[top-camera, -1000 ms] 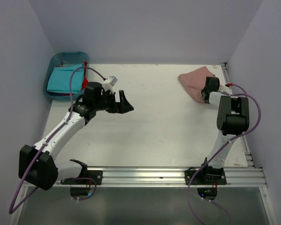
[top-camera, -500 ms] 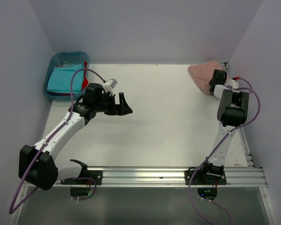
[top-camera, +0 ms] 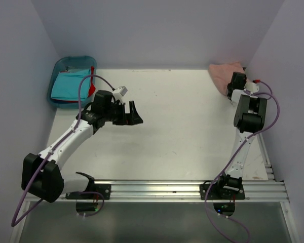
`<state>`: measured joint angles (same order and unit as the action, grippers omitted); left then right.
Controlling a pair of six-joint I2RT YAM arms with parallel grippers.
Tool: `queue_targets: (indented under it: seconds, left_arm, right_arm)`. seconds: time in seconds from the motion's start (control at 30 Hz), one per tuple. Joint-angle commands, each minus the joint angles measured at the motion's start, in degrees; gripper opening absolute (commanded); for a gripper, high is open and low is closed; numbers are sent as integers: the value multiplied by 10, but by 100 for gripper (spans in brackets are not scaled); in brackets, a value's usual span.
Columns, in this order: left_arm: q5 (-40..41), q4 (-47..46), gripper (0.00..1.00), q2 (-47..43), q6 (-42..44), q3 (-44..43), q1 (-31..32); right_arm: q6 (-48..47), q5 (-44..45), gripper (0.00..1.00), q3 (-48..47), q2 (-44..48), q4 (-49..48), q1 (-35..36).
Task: Fold and stack the t-shirts
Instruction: Put the neatly folded tshirt into the corner of the board with the right arm
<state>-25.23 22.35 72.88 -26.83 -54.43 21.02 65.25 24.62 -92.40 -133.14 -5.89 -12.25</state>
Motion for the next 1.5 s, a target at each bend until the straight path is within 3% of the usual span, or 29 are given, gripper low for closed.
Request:
queue_targets:
  seconds: [0.0,0.13,0.2,0.3,0.37,0.43,0.47,0.5,0.63,0.77,0.9,1.03,1.13,1.23,1.3,1.47]
  left_arm:
    - [2,0,100,9,3,-15,-3]
    - [0,-5,100,16,2,-13,-3]
    - [-1,-11,100,19,2,-12,-3]
    - [-9,-21,100,21,-1,-8,-2]
    - [-13,-27,100,19,-2,-2,-2]
    - [-17,-37,100,17,-4,5,-2]
    - [-20,-41,100,16,-5,10,-2]
    - [-26,-48,100,12,-6,13,-2]
    - [-32,-56,100,-5,-6,28,-2]
    - [-32,-56,100,-30,-7,44,-2]
    - [-38,-70,100,-56,-14,58,-2]
    - [-47,-84,100,-70,-23,68,-2]
    - [-46,-92,100,-82,-25,72,-2]
    - [-46,-113,100,-92,-25,78,-2]
    - [-53,-145,100,-104,-31,86,-2]
    - [-49,-198,100,-136,-38,108,-2]
  right_arm:
    - [-13,3,0,-41,-28,-36,-4]
    - [-37,-33,0,-52,-38,-68,-3]
    - [-44,-60,0,-14,-20,-103,-4]
    - [-84,-126,13,16,6,-158,-3]
    - [-87,-167,13,46,24,-176,-1]
    - [-94,-178,25,77,62,-206,7]
    - [-99,-178,37,94,74,-205,11]
    - [-110,-188,58,100,92,-201,14]
    - [-135,-187,97,139,154,-195,31]
    - [-164,-132,99,223,262,-176,46]
    - [-187,-96,99,270,375,-62,73]
    - [-202,-87,99,343,484,-25,101]
    - [-253,-183,99,384,551,-16,118]
    - [-309,-243,99,342,569,128,158]
    - [-331,-296,99,336,597,174,173]
    - [-348,-398,99,418,703,178,203]
